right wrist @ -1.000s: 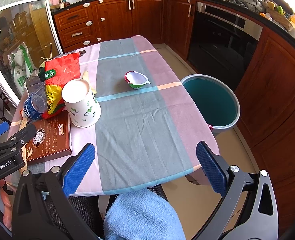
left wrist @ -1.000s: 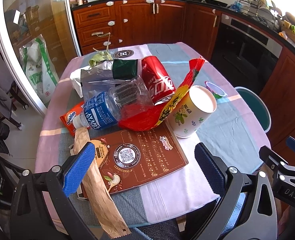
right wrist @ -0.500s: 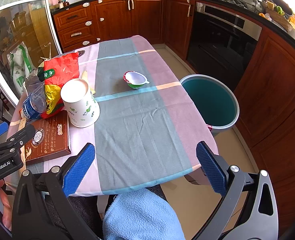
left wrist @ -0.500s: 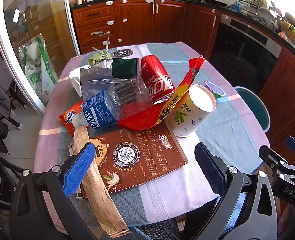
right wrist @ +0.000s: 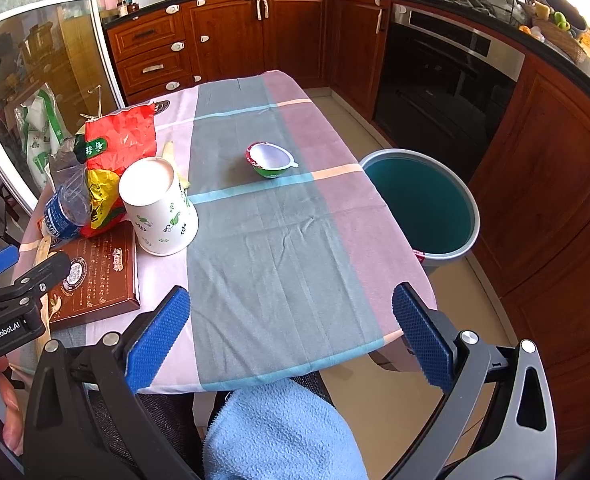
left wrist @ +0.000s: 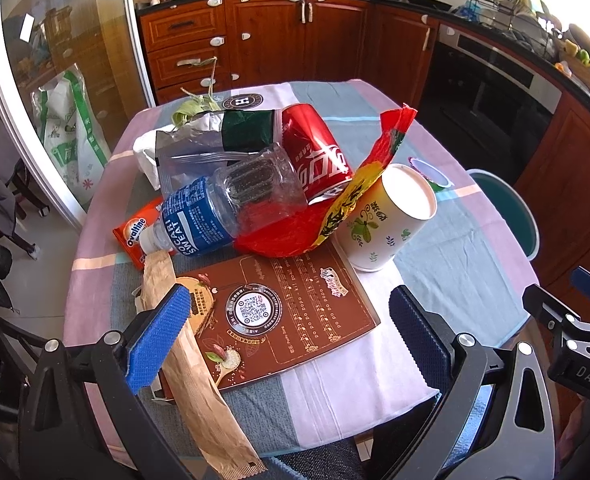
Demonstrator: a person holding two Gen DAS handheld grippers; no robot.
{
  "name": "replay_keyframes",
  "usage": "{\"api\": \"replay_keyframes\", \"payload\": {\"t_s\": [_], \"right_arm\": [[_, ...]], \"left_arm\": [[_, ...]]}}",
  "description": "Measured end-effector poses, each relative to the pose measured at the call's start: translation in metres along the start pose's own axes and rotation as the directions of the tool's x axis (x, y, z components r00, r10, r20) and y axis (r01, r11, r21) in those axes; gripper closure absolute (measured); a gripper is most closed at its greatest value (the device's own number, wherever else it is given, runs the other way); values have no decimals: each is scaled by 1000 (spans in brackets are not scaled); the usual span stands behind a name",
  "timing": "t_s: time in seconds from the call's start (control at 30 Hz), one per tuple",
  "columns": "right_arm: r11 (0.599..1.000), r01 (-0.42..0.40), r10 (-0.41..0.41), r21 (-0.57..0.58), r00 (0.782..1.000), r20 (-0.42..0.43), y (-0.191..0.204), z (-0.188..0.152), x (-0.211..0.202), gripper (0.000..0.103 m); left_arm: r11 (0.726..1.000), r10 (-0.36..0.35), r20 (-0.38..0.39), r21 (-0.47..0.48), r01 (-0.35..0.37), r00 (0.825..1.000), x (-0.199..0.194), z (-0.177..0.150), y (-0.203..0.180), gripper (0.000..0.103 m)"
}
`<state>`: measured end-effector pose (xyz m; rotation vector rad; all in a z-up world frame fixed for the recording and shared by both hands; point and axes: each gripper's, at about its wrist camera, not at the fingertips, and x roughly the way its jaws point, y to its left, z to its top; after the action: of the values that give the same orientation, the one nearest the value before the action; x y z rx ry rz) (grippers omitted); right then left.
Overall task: Collect trash
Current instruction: 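Move both tools toward the trash pile on the table, then grasp the red chip bag with the left tool while the right tool grasps the white paper cup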
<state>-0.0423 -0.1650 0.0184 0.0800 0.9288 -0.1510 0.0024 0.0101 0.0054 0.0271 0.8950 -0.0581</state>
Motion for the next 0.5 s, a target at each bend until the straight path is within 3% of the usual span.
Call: {"api": "replay_keyframes", "payload": {"t_s": [0.17,0.33,0.43,0.5], "right_arm": [[999,-26,26,-27,1000,-3,7,4,4,6],[994,-92,92,-66,996,2,20,14,10,6],[989,-130,130,-72,992,-8,27,19,17,6],[987,-144,143,-68,990,-11,29,21,20,6]], "left_arm": [[999,-32,17,30,31,999,3,4,12,3],[988,-144,26,68,142,989,12,15,20,5],[971,-216,14,107,214,976,19,25,14,21],[961,-234,-11,147,233,972,27,31,5,38]]}}
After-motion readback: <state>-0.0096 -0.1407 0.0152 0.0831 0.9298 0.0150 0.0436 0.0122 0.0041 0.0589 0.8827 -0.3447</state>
